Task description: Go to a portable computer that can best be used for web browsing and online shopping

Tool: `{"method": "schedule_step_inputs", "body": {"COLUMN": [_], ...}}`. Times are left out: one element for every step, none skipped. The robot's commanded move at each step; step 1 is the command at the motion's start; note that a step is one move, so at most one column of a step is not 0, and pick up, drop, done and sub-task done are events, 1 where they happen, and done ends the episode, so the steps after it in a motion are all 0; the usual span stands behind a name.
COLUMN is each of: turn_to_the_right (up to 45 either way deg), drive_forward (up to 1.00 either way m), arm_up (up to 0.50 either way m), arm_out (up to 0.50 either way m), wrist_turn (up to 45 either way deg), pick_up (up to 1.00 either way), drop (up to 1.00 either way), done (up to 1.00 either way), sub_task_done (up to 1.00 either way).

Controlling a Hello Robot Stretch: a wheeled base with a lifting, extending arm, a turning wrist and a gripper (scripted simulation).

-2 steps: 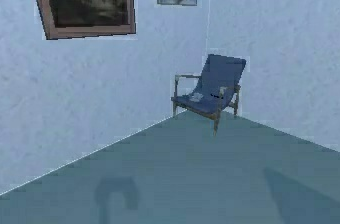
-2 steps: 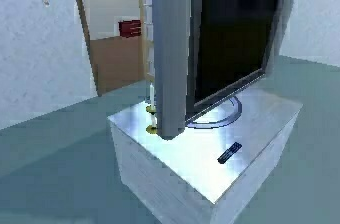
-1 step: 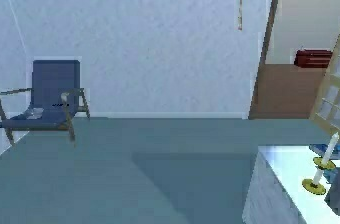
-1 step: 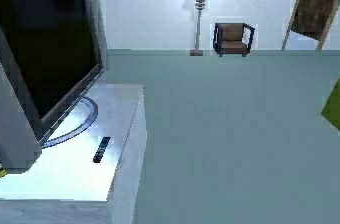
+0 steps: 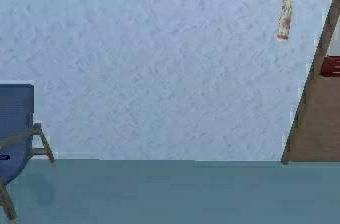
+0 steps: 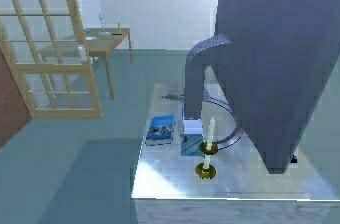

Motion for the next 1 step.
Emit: {"method": "schedule_step_inputs", "body": {"turn_to_the_right": [0.0], "drive_forward": [0.35], "arm_up": [0.0], "arm_out": [0.0], "wrist_turn": [0.0], "pick_up": [0.0], "drop": [0.0], "done": [0.0], "sub_task_done": [0.0]}}
